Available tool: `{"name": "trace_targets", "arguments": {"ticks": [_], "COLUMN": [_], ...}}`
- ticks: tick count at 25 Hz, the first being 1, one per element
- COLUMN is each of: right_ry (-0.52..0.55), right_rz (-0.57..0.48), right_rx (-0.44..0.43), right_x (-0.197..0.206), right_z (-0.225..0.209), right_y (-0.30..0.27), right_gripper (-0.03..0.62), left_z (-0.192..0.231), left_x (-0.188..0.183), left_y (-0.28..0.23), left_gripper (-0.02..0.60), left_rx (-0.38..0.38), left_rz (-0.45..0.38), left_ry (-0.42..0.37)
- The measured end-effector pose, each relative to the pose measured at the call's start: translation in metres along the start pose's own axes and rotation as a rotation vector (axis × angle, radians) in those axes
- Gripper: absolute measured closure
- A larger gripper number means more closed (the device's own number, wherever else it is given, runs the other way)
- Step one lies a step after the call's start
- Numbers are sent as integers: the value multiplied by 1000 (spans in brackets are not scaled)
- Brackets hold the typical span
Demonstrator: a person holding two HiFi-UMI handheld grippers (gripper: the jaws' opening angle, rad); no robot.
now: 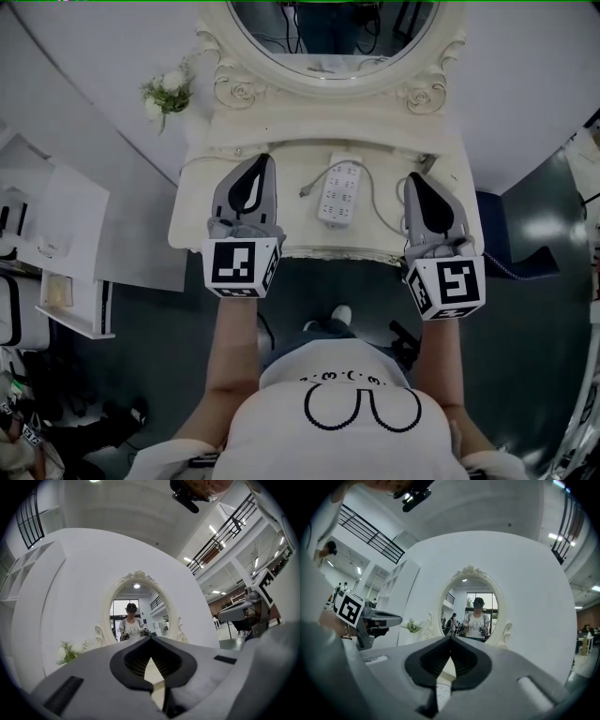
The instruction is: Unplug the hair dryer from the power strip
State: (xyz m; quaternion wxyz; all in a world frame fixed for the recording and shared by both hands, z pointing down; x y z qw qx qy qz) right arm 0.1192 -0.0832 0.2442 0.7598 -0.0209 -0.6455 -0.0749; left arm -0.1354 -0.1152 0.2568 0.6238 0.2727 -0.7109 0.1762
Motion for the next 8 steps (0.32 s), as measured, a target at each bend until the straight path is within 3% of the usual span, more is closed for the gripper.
{"name": "trace_targets", "arguments": {"ticks": [8], "right_ry": [7], "right_rz": [-4], "right_rx": [-8], "right_x": [-5], "right_z": [7], "right_y": [-2], "right_gripper": [597], "left_z": [5], "left_x": [-2], "left_y": [6], "left_gripper": [584], "left_rx": [-3], "left_rz": [-1], "left_ry": [-3]}}
Point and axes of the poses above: the fingertips, and each gripper's own axes: y backward along the fingers, z to its left, x out of its underside, the point moved 7 cm from there along y, backward along the fingers, and after that the axes turned 15 degrees about x, right-handed, at the moved point
